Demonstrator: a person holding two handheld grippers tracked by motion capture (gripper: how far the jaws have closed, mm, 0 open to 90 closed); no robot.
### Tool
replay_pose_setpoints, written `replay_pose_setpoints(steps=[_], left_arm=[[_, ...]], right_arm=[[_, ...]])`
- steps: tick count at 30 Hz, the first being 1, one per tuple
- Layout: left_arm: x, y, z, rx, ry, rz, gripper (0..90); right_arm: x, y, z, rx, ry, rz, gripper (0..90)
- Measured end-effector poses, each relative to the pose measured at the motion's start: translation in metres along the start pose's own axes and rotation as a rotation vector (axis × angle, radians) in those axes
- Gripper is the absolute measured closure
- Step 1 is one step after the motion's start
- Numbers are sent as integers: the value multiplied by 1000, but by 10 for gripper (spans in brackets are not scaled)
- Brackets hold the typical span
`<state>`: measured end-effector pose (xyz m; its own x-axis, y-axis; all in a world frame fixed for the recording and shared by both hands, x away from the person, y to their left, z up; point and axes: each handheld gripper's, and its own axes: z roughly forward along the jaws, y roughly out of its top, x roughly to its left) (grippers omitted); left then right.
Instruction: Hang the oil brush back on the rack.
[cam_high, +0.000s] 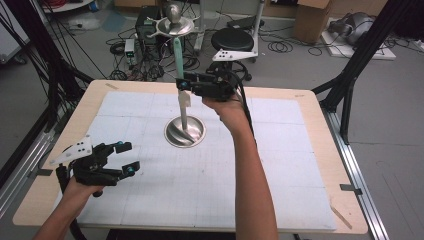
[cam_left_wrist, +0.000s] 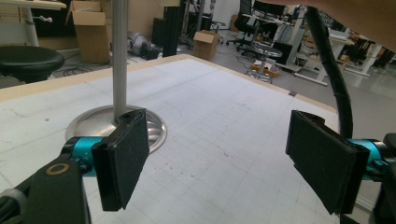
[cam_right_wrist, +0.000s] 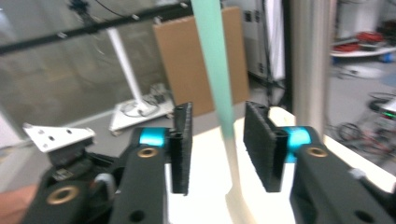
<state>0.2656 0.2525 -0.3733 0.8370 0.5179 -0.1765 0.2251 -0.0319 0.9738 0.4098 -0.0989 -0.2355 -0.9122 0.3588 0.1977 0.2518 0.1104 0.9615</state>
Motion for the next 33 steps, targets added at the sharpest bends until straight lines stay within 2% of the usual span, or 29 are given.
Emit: replay_pose_setpoints(steps=[1, 5, 8, 12, 13, 15, 22, 25, 28, 31, 33], left_arm=[[0, 0, 0, -1, 5, 1, 218], [1, -1, 2, -8, 22, 5, 217], [3, -1, 3, -11, 42, 7, 217], [6, -1, 3, -22, 69, 10, 217], [6, -2, 3, -24, 76, 10, 217], [7, -3, 3, -27, 89, 9, 217], [9, -9, 3, -37, 128, 5, 216], [10, -14, 2, -31, 144, 1, 215], [9, -16, 2, -26, 151, 7, 215], [8, -17, 2, -27, 150, 14, 215], [8, -18, 2, -28, 151, 16, 215]], right_arm=[[2, -1, -3, 10, -34, -8, 486], [9, -10, -22, 16, -140, -56, 399], [15, -21, -41, 37, -215, -73, 321], [27, -42, -69, 49, -314, -121, 191], [31, -51, -79, 54, -341, -131, 179], [35, -64, -93, 58, -364, -141, 177], [59, -130, -152, 48, -488, -136, 176], [70, -161, -173, 56, -543, -110, 176], [80, -189, -193, 42, -592, -84, 175], [87, -211, -211, 15, -641, -45, 171], [89, -219, -221, 14, -656, -26, 170]])
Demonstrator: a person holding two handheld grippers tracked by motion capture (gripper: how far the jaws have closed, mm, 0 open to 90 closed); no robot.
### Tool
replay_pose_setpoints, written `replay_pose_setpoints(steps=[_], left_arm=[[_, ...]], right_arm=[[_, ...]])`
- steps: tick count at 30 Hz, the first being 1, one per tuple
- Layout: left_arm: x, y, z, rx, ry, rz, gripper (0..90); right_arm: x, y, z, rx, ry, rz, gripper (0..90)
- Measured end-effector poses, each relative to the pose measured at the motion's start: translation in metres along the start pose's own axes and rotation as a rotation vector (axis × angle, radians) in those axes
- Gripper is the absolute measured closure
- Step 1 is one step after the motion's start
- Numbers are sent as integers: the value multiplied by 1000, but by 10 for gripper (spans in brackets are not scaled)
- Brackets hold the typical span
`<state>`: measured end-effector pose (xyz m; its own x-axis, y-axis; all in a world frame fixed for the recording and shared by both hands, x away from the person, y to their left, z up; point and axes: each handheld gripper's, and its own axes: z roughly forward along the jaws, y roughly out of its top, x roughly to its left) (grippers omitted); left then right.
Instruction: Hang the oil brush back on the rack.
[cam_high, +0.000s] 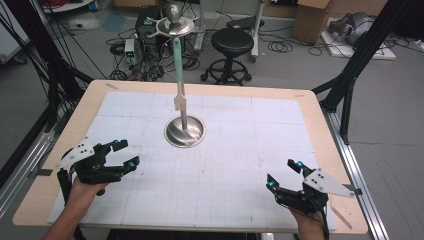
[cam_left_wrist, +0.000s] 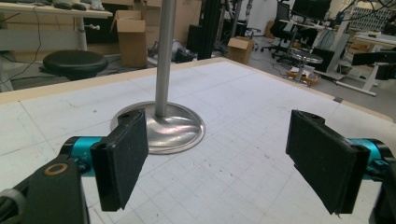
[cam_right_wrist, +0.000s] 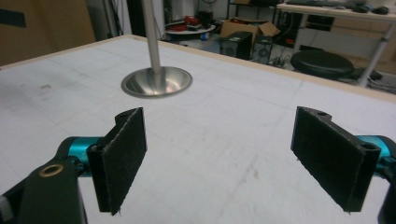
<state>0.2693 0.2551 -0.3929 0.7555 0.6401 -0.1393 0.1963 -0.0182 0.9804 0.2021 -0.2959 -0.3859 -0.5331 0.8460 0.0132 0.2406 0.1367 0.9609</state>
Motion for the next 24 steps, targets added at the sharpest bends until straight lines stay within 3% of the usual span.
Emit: replay_pose_setpoints(steps=[5, 10, 24], left_arm=[[0, -4, 1, 2, 3, -4, 215], [-1, -5, 0, -5, 1, -6, 214], [-2, -6, 1, -1, -2, -7, 215]], right_arm=[[-4, -3, -11, -21, -30, 23, 170], [-3, -7, -9, 6, -29, 28, 169], [-7, -8, -12, -7, -41, 47, 169]])
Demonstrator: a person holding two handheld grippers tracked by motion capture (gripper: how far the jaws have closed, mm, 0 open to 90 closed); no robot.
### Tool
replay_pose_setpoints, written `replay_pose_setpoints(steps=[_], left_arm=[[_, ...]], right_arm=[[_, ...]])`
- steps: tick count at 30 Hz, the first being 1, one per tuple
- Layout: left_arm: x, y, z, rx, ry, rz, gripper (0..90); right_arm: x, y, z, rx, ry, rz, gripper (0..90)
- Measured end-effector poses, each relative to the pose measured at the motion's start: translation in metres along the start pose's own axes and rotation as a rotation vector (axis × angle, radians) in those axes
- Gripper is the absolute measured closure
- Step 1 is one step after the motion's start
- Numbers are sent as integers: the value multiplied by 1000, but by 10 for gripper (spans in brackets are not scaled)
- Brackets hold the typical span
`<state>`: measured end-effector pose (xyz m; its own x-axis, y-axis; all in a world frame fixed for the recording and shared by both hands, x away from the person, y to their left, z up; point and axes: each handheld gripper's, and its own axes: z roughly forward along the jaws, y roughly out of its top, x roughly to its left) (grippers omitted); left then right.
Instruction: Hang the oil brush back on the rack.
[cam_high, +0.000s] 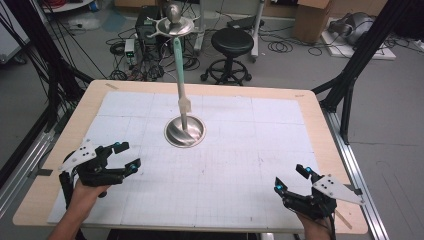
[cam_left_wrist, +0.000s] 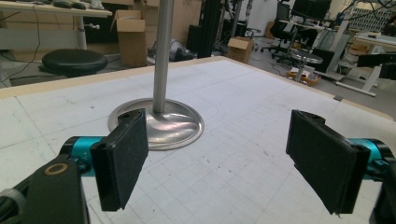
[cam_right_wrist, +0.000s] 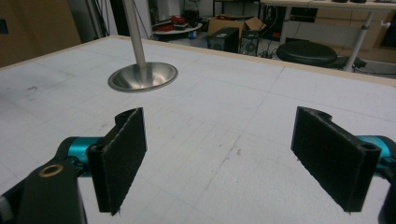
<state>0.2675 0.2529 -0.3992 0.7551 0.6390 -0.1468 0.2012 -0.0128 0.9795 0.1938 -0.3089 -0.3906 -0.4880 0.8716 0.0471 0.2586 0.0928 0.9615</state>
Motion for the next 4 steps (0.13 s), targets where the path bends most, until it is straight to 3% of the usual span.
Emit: replay_pose_setpoints(steps=[4], left_arm=[[1, 0, 0, 0, 1, 1, 214]], right_arm=[[-1, -1, 0, 4, -3, 10, 169]])
